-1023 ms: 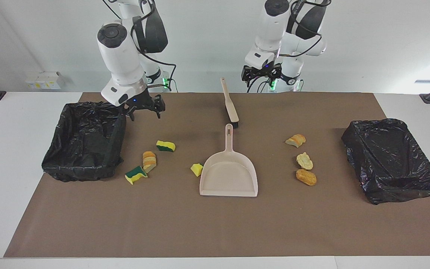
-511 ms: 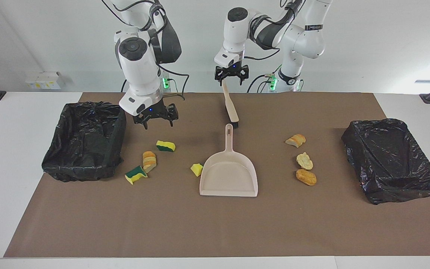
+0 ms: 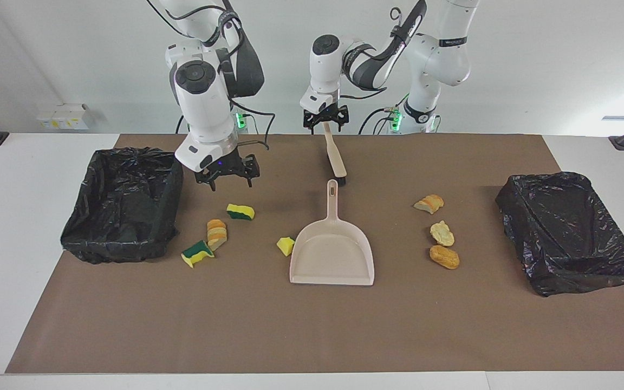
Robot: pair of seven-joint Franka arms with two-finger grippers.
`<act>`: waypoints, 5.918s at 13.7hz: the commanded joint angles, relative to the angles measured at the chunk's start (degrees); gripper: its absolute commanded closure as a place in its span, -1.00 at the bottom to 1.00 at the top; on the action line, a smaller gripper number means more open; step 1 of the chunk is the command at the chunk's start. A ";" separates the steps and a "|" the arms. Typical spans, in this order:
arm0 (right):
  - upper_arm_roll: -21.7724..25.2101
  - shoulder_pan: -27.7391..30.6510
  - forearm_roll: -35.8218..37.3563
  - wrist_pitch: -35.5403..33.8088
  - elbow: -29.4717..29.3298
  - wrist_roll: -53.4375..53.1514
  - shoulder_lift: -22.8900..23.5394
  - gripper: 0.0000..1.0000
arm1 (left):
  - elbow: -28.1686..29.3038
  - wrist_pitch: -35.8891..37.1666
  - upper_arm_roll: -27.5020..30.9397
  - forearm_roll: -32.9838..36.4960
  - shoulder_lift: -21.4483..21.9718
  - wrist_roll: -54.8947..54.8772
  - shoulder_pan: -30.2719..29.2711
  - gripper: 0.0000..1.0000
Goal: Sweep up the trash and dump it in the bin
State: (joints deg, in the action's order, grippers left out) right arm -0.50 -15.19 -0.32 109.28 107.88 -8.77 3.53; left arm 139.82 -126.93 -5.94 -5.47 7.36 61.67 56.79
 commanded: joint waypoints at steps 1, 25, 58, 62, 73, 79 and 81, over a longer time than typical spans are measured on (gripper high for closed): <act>-0.02 -0.28 1.38 1.38 1.37 -1.86 -0.89 -1.00 | 2.48 -3.59 0.93 -0.77 0.12 2.65 2.27 -0.73; -0.02 -14.59 1.37 13.50 -0.73 -29.26 6.83 -1.00 | -19.74 33.59 3.22 8.00 2.95 -53.02 -36.71 1.00; -0.02 -24.80 10.69 17.46 -4.52 -38.87 15.89 1.00 | -23.63 21.63 2.78 13.29 -8.76 -51.21 -53.45 1.00; -0.02 -23.66 10.08 15.01 -4.52 -33.45 13.70 1.00 | -23.02 21.37 2.78 12.77 -8.76 -49.82 -53.97 1.00; 0.06 -13.29 6.21 5.24 -3.99 21.99 8.25 1.00 | -11.85 14.16 2.60 8.99 -5.60 -44.62 -47.14 1.00; -0.02 -11.70 6.12 4.71 -1.36 52.68 7.19 1.00 | -12.81 16.00 2.78 5.21 -5.07 -37.59 -41.14 1.00; -0.02 -11.52 6.03 6.12 -0.48 55.17 7.10 1.00 | -17.01 19.24 3.30 5.55 -4.72 -38.38 -42.37 1.00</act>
State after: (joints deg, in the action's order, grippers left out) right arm 0.01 -27.57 6.97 114.38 105.25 42.12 12.41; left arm 125.66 -110.99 -3.90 0.46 0.92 23.38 14.88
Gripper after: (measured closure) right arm 0.692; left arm 0.744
